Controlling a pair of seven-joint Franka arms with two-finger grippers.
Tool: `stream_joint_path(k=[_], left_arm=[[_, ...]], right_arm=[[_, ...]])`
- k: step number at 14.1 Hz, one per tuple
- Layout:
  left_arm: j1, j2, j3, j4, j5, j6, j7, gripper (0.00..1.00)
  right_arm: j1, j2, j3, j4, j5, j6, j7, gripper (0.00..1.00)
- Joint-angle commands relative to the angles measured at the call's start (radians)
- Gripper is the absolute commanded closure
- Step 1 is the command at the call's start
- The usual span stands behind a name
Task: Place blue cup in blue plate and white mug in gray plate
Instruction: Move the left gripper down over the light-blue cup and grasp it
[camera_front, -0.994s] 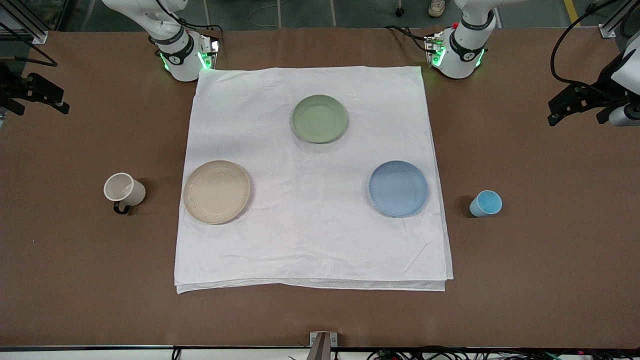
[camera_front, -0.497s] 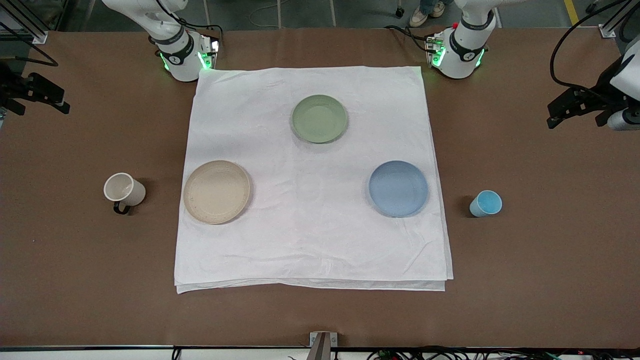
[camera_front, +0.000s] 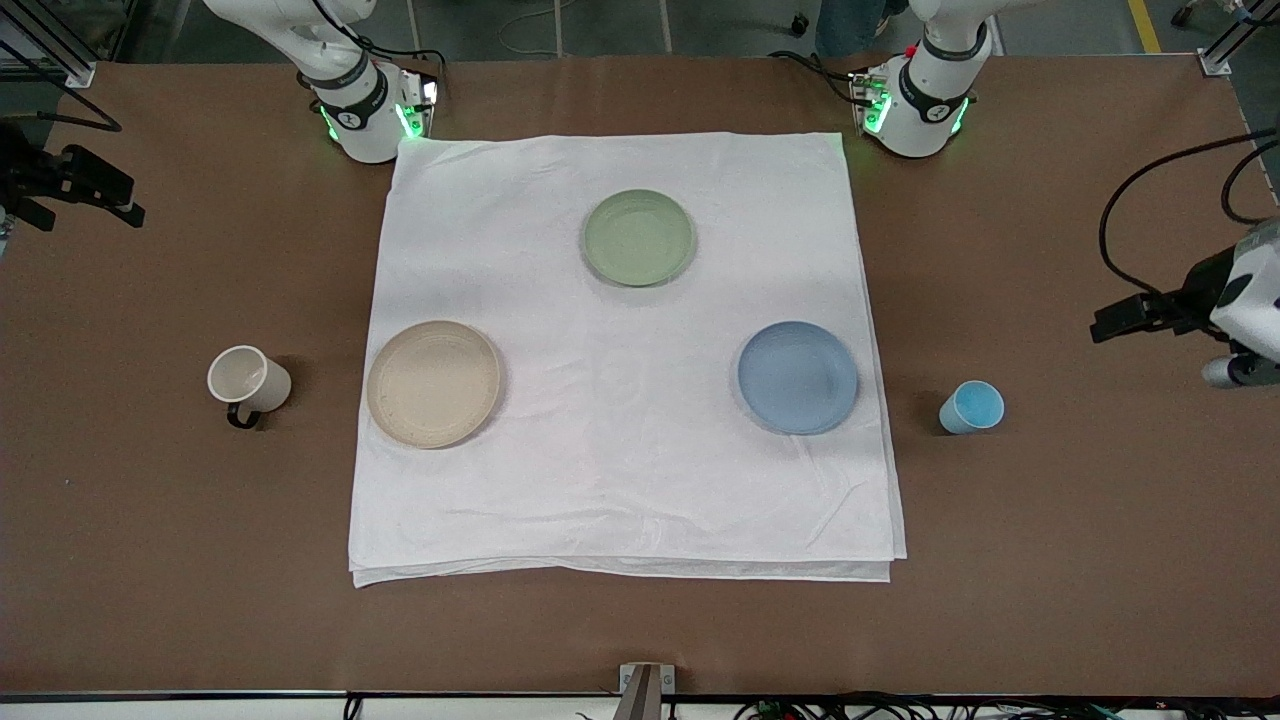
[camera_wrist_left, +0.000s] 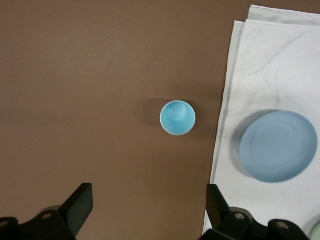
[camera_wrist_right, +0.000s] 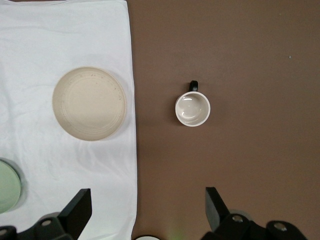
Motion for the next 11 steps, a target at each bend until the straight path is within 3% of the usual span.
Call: stream_joint_path(k=[1, 9, 11], left_arm=[[-0.008, 0.082, -0.005, 0.012, 0.019, 0.053, -0.012, 0.00], [0.012, 0.132, -0.002, -0.366, 0.019, 0.519, -0.006, 0.00], [0.013, 0.138, -0.002, -0.393, 0.019, 0.539, -0.005, 0.01]], right_arm=[[0.000, -0.014, -0.001, -0.003, 0.000, -0.007, -0.007, 0.00], [-0.005, -0.006, -0.004, 0.023, 0.000, -0.007, -0.004, 0.00], [-0.005, -0.005, -0.004, 0.023, 0.000, -0.007, -0.002, 0.00]])
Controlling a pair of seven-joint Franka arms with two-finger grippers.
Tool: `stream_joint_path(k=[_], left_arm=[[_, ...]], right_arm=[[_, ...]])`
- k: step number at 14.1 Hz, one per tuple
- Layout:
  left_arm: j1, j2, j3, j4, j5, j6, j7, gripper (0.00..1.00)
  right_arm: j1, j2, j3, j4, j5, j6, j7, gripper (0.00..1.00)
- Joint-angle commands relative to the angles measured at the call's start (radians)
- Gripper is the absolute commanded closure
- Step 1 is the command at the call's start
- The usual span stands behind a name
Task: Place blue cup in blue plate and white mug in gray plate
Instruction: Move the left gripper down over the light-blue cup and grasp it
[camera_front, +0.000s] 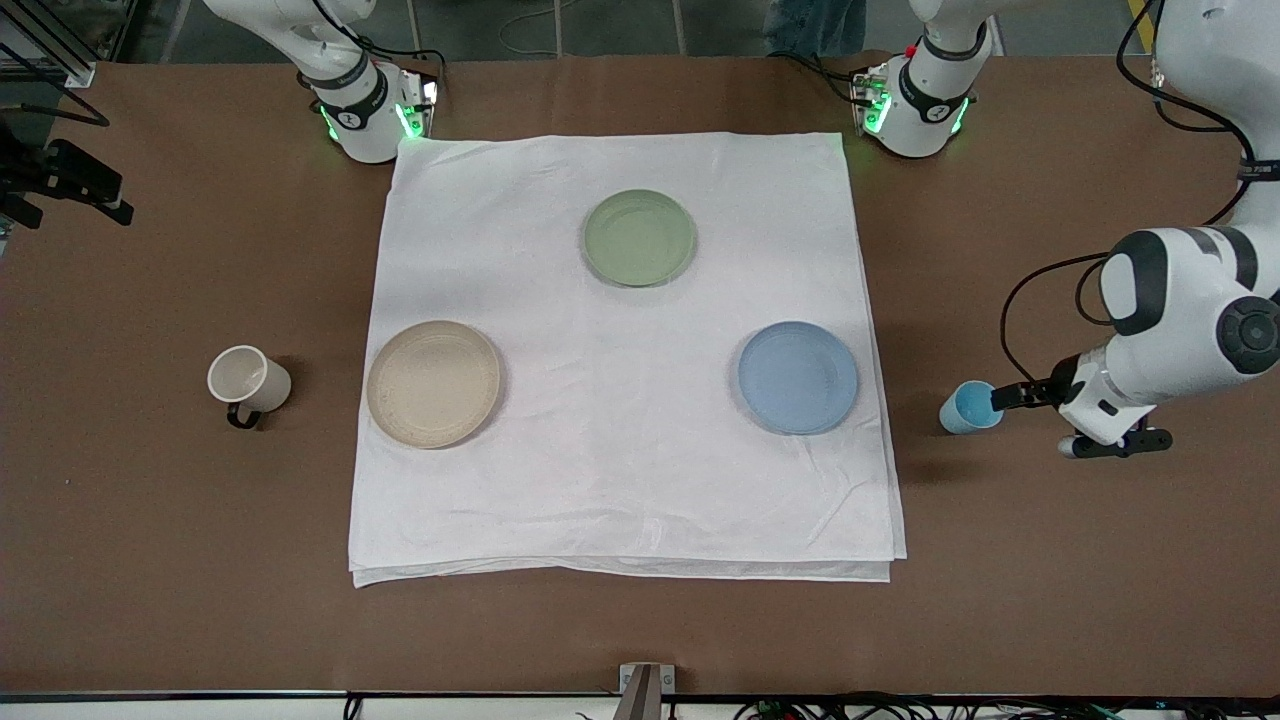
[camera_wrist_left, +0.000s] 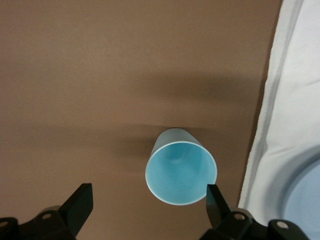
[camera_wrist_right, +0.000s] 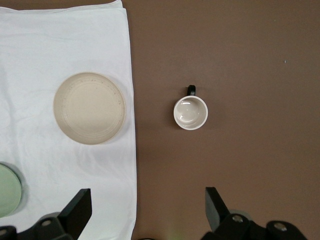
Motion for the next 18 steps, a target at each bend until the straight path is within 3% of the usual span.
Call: stream_joint_path(k=[1, 3, 8, 10, 14, 18], left_arm=[[0.007, -0.026, -0.003, -0.060, 0.021, 0.034, 0.003, 0.03], [0.009, -0.007, -0.003, -0.063, 0.019, 0.037, 0.005, 0.10], [0.023, 0.045, -0.003, -0.060, 0.019, 0.071, 0.006, 0.38], [0.021, 0.065, -0.003, -0.045, 0.019, 0.078, 0.006, 0.50], [0.012, 0.066, -0.005, -0.037, 0.019, 0.080, 0.005, 0.97], [0.007, 0.008, -0.050, -0.027, 0.011, 0.054, -0.050, 1.00]], right_arm=[[-0.004, -0.005, 0.000, 0.002, 0.000, -0.009, -0.001, 0.00], [-0.006, -0.003, 0.000, 0.002, 0.000, -0.007, 0.001, 0.00], [-0.029, 0.029, -0.006, 0.004, 0.000, 0.008, -0.004, 0.00], [-0.043, 0.081, -0.007, 0.002, -0.003, 0.072, -0.005, 0.00], [-0.107, 0.236, -0.006, 0.034, 0.000, 0.195, -0.010, 0.00], [-0.159, 0.388, -0.006, 0.027, 0.000, 0.336, -0.013, 0.00]])
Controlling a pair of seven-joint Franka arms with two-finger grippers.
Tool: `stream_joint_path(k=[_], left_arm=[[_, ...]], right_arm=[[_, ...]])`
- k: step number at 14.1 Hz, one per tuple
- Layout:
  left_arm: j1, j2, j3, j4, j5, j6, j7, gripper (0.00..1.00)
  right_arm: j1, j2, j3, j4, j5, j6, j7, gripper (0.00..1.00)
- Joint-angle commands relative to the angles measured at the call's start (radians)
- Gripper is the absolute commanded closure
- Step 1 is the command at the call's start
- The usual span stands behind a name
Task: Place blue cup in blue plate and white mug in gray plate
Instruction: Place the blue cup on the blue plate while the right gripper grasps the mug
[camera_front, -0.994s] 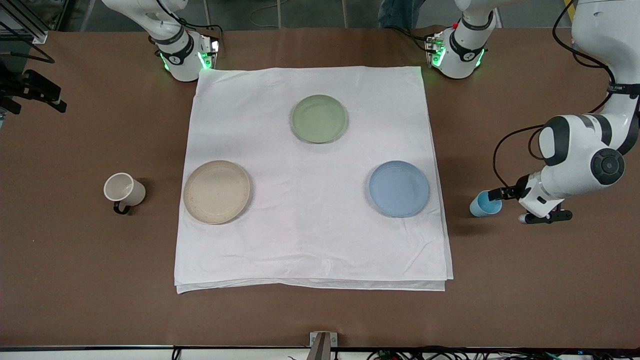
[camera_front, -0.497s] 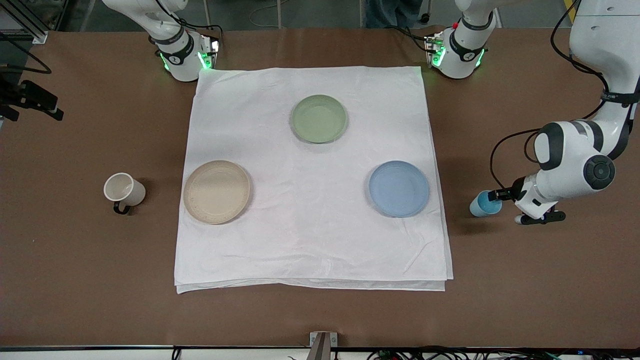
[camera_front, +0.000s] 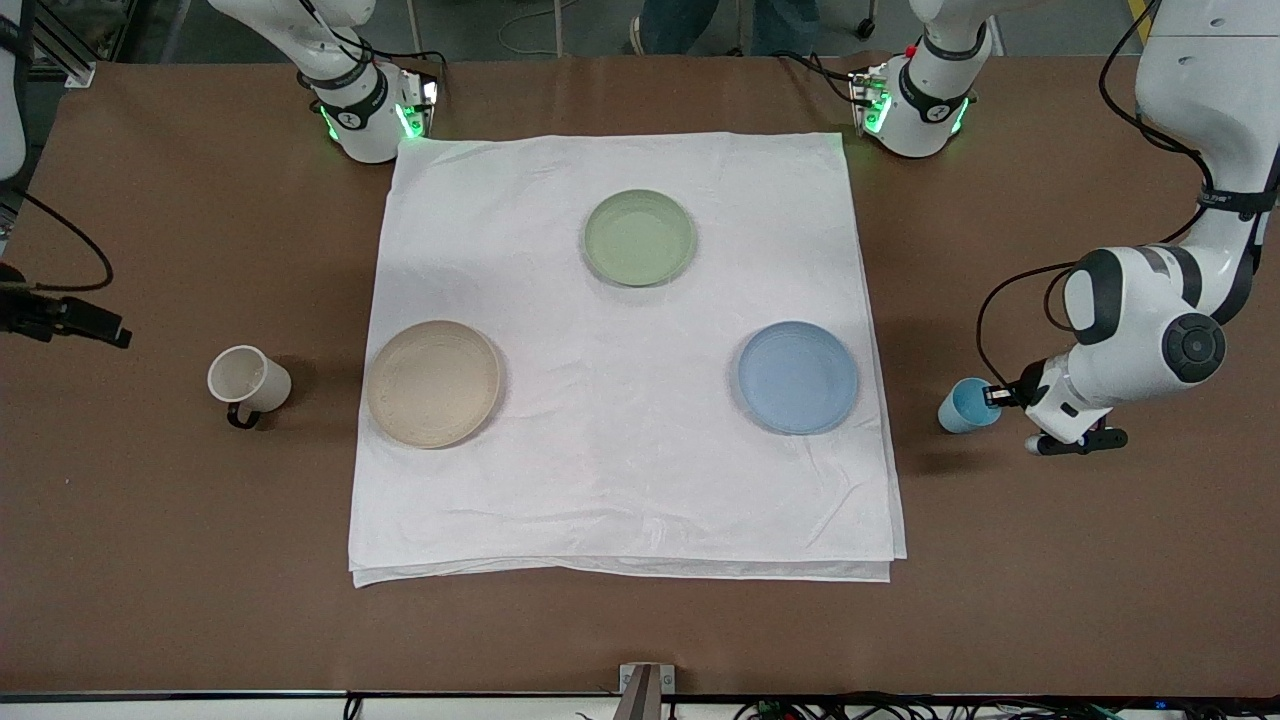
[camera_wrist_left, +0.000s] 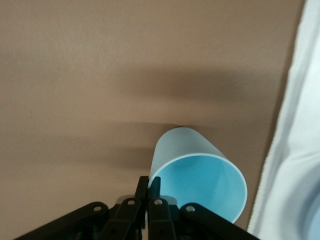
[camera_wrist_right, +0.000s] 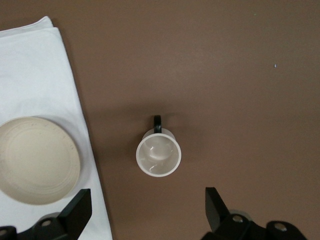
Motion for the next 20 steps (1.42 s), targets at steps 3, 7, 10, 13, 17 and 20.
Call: stream_joint_path(k=[3, 7, 10, 13, 17, 20], left_arm=[[-0.003, -0.087, -0.167, 0.015, 0.011, -0.122, -0.245, 1.00], [-0.047, -0.079, -0.288, 0.007, 0.019, -0.144, -0.466, 1.00], [-0.129, -0.055, -0.288, 0.001, 0.019, -0.150, -0.567, 0.99], [-0.167, -0.016, -0.282, 0.003, 0.020, -0.139, -0.600, 0.87], [-0.161, 0.002, -0.280, 0.015, 0.033, -0.138, -0.609, 0.39], [-0.153, -0.028, -0.280, 0.041, 0.059, -0.152, -0.611, 0.00]], right_arm=[[-0.022, 0.153, 0.010, 0.007, 0.001, 0.145, -0.003, 0.00], [-0.020, 0.199, 0.011, -0.134, 0.014, 0.381, 0.001, 0.00], [-0.028, 0.232, 0.012, -0.202, 0.017, 0.503, 0.001, 0.00], [-0.026, 0.258, 0.015, -0.239, 0.019, 0.528, 0.003, 0.00], [-0.026, 0.276, 0.016, -0.268, 0.056, 0.534, -0.002, 0.00], [-0.022, 0.278, 0.016, -0.308, 0.056, 0.590, -0.005, 0.00]])
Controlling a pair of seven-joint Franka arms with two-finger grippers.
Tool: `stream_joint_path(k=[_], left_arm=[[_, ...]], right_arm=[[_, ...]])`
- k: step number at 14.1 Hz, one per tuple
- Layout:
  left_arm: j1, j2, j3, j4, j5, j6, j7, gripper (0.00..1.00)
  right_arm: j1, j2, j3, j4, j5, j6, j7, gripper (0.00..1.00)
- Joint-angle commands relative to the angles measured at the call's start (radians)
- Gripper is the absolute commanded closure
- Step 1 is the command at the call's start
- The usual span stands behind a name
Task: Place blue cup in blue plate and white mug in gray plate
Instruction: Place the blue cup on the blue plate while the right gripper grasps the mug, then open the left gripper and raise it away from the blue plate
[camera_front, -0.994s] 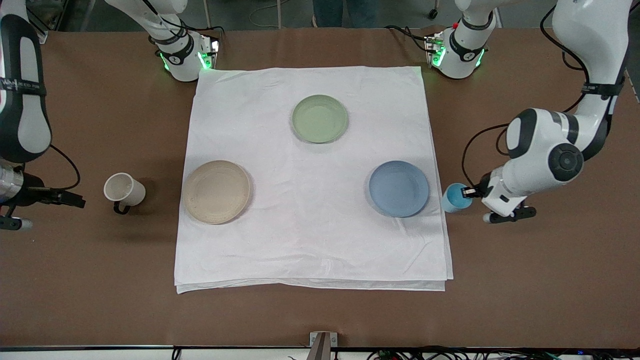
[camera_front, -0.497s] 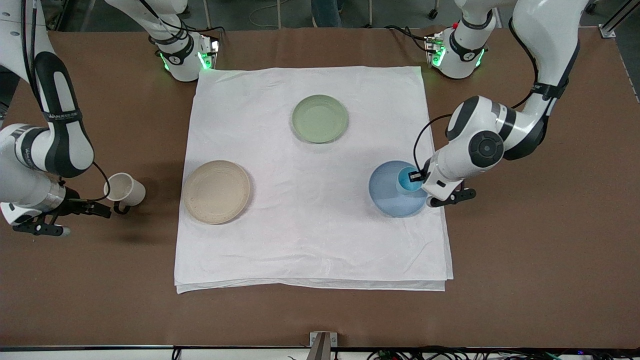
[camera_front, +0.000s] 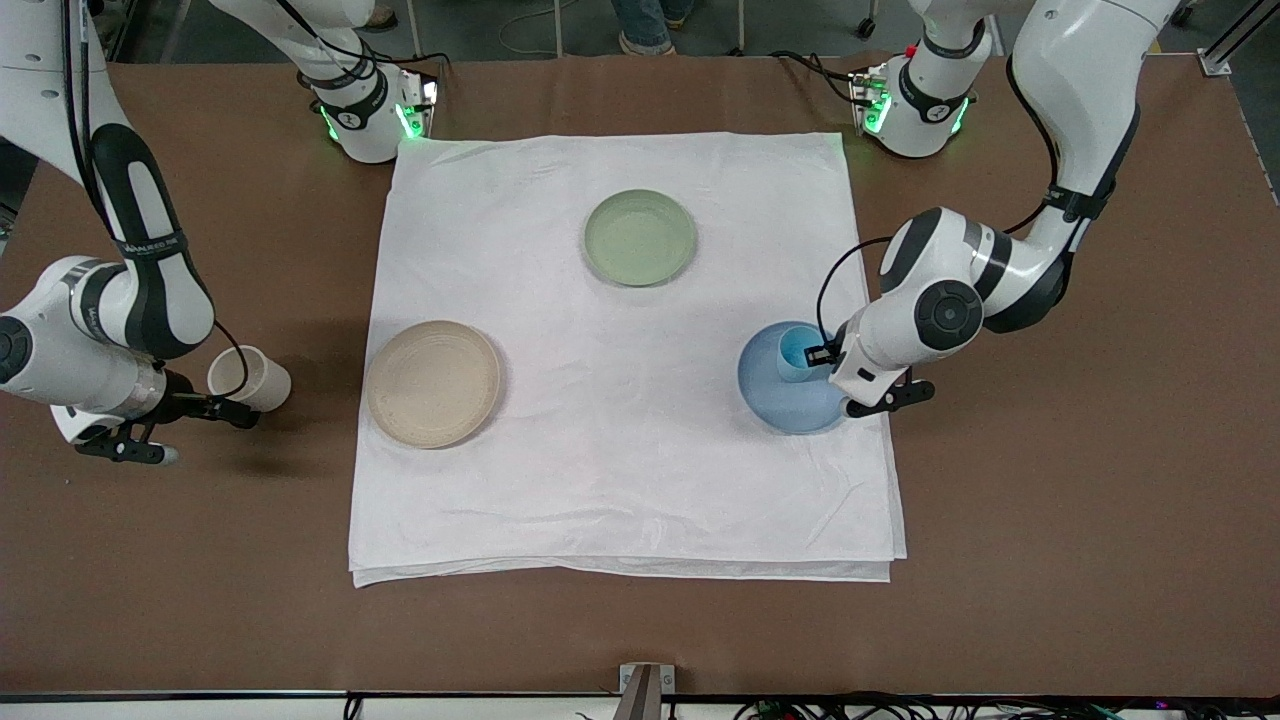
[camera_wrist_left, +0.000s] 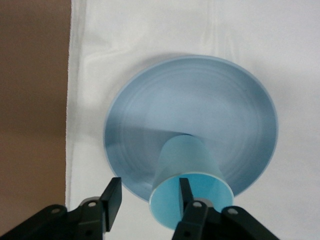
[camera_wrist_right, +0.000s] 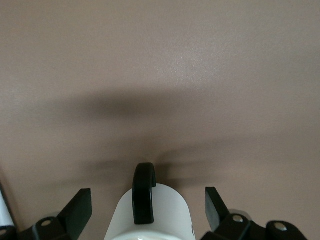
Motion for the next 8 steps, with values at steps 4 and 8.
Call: stream_joint_path(k=[4, 8], left_arm=[[0.068, -0.054, -0.002, 0.211, 0.055, -0.184, -0.005, 0.00], [0.147, -0.084, -0.001, 0.376, 0.077, -0.306, 0.147, 0.00]], right_arm=[[0.002, -0.013, 0.009, -0.086, 0.014, 0.085, -0.007, 0.10], [-0.003, -0.014, 0.009, -0.085, 0.014, 0.066, -0.049, 0.65]])
